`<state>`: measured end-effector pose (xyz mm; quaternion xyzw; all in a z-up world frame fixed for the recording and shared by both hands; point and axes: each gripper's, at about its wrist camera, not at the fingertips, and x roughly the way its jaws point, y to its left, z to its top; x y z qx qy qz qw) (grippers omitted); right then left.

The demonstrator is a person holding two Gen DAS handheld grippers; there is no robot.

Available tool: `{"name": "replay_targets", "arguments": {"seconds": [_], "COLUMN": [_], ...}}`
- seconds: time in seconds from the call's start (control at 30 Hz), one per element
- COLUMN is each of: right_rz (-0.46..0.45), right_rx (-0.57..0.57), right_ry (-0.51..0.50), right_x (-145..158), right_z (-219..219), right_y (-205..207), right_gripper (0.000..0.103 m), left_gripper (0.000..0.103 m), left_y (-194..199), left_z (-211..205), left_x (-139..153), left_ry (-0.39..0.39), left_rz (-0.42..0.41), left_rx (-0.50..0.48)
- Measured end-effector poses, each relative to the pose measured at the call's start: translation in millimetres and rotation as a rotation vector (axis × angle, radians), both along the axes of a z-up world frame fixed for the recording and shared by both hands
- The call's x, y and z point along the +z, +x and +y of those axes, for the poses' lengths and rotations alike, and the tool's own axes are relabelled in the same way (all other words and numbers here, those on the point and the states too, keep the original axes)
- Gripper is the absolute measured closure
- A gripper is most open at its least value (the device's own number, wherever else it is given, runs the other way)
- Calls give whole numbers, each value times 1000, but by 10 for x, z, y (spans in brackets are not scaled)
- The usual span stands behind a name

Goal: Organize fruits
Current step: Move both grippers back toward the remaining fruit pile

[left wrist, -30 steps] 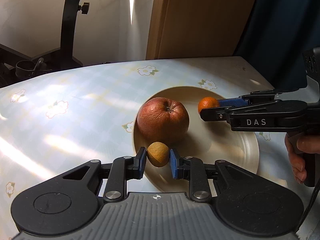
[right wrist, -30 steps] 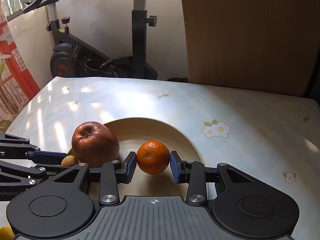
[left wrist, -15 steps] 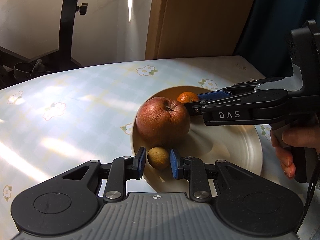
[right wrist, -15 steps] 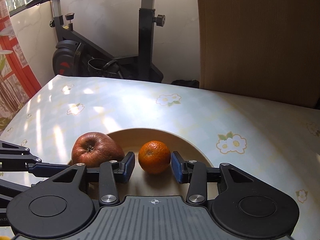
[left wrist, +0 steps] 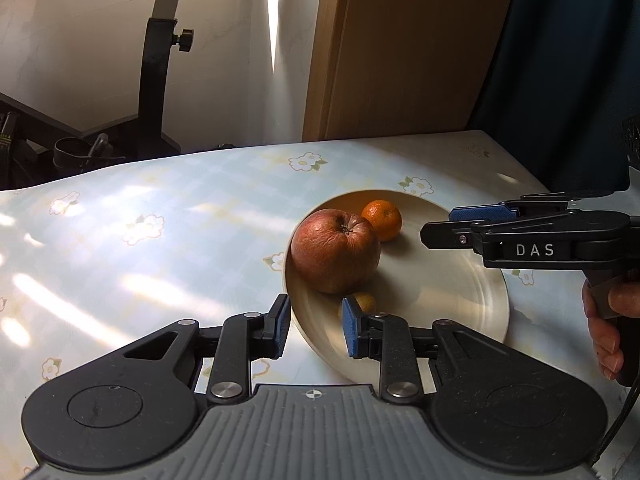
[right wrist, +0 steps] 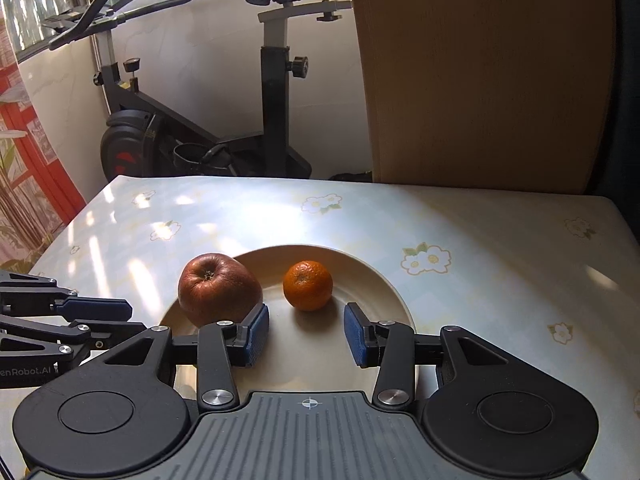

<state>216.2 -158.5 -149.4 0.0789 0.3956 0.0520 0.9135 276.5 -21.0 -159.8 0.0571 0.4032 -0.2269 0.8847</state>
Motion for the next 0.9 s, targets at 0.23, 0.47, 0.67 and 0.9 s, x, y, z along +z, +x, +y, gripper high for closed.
{"name": "replay_targets", "arguments": {"seconds": [0.23, 0.47, 0.67, 0.9], "right_rz": [-11, -17, -12, 11], "right_rx": [-21, -30, -17, -4], "right_ry": [12, 27, 33, 33], "right_x": [72, 100, 118, 119], "right_z": [71, 222, 371, 545], "right_y": [-339, -652, -871, -1112], "right_gripper": [64, 64, 64, 63], "left_gripper": [74, 70, 64, 65], "left_y": [-214, -402, -585, -762], "left_z": [260, 509, 656, 718], "left_x": [160, 244, 256, 199], "left_ry": [1, 13, 18, 15], "left_rz": [-28, -41, -44, -28], "left_rx": [21, 34, 28, 7]}}
